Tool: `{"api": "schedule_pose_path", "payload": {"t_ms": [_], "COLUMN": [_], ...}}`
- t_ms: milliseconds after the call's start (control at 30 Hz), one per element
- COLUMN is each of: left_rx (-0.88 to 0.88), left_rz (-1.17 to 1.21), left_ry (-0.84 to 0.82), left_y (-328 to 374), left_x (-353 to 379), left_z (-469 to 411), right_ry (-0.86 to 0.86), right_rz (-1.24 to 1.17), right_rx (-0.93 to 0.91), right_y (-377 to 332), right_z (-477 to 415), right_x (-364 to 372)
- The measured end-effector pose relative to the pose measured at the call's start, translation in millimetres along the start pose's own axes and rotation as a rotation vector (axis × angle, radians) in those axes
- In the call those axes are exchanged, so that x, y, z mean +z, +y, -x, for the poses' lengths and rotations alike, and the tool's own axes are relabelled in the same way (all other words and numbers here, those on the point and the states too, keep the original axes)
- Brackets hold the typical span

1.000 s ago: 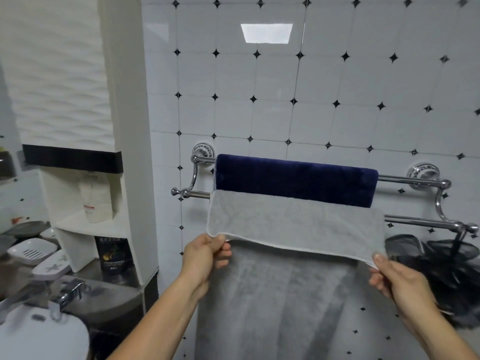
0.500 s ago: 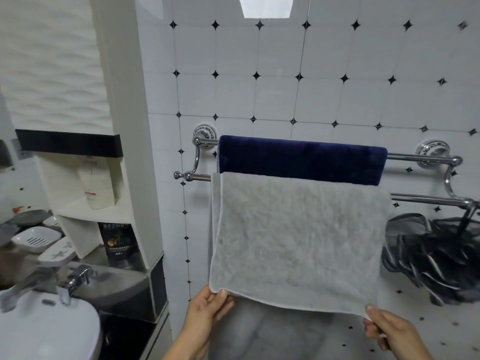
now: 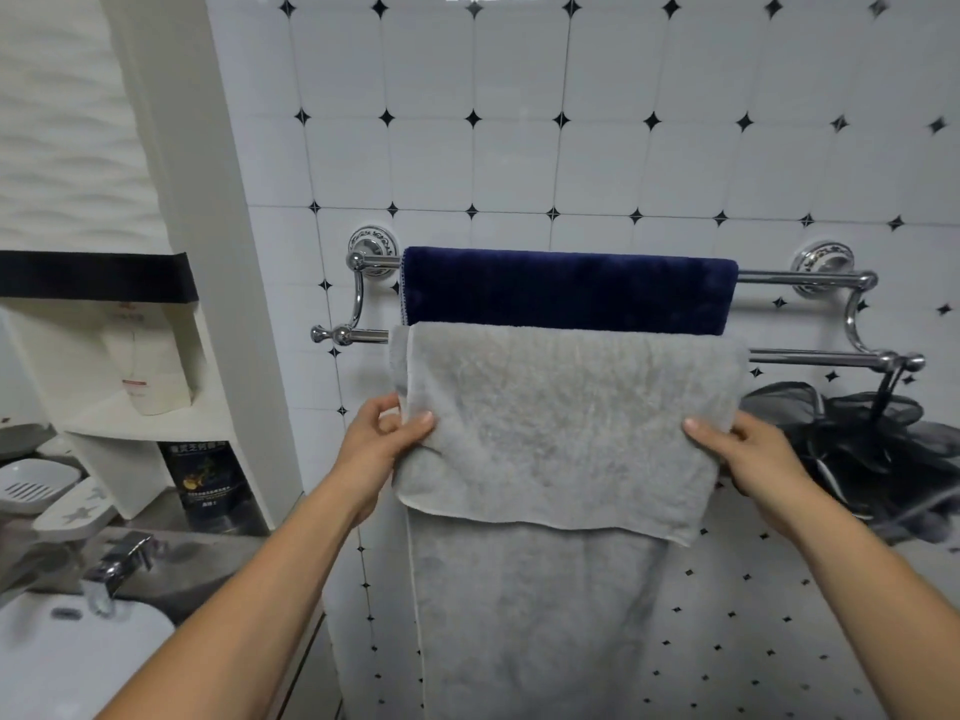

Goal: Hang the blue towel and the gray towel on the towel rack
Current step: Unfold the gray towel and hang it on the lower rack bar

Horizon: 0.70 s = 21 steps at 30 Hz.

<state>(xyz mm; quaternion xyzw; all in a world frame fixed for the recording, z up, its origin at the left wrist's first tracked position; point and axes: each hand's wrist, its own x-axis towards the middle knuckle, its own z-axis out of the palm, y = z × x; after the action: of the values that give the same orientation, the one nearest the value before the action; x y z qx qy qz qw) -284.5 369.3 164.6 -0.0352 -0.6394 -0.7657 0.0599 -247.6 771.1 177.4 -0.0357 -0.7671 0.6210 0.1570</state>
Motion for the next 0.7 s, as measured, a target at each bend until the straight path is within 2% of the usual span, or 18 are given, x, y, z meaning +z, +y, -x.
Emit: {"api": "schedule_pose_path", "payload": {"t_ms": [267,500,700], "left_rx": [0.038,0.22,0.391], "left_rz": [-0.105,-0.02,-0.063], "left_ry": [0.102,0.08,0.326], "left_y": [-26,6,31], "left_x": [-8,8,26], "left_z": [17,8,-7], "right_ry": [0.21,0.025,0.043], "right_rz": [-0.025,-0.195,-0.346], "right_rx": [0.027,-0.038,-0.065], "right_y": [28,14,-13], "right_z": [-3,-3,-9], "right_x": [4,3,9]}}
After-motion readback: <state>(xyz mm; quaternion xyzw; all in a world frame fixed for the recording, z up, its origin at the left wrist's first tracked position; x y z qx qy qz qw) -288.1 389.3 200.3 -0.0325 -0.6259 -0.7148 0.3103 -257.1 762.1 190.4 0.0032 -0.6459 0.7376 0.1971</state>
